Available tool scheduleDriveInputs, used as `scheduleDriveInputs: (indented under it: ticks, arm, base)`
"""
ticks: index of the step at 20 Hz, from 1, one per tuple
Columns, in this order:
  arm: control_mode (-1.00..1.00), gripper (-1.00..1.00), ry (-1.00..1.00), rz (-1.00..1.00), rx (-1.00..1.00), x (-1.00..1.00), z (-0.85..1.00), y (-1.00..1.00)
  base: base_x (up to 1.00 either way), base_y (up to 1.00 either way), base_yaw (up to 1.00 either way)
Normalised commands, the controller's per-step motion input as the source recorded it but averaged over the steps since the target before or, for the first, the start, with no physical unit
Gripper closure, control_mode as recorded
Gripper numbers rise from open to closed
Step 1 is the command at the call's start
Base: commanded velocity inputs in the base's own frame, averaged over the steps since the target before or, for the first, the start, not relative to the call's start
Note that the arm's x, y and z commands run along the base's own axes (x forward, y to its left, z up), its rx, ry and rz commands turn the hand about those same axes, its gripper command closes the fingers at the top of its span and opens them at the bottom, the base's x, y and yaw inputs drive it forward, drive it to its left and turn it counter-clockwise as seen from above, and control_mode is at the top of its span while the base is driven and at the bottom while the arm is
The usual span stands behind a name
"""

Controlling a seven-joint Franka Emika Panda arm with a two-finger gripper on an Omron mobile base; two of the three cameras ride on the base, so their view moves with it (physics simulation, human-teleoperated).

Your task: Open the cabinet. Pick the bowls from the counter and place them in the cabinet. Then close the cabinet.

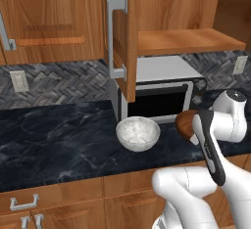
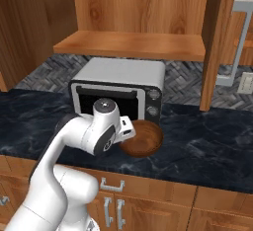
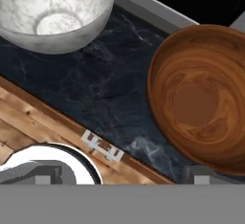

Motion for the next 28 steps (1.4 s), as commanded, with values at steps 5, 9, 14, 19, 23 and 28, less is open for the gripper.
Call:
scheduleDriveInputs:
  ticks: [5,9,14,19,23,28]
  arm:
    - [-1.0,-1.0,-0.04,0.0,0.0,0.22,-0.2,0.0]
    - [-1.0,-1.0,-0.03,0.0,0.0,0.22,-0.18,0.0]
    - [-1.0,-1.0,-0.01,0.0,0.0,0.18,-0.13,0.0]
    - [-1.0,-1.0,0.0,0.0,0.0,0.21,-0.08,0.0]
    - [-1.0,-1.0,0.0,0.0,0.0,0.25,-0.09,-0.02]
    - [-1.0,-1.0,0.0,0.0,0.0,0.23,-0.11,-0.03]
  base:
    - [0.0,0.0,0.0]
    - [0.0,0.0,0.0]
    - [0.0,0.0,0.0]
    - [0.0,0.0,0.0]
    - [0.0,0.0,0.0]
    - [0.0,0.0,0.0]
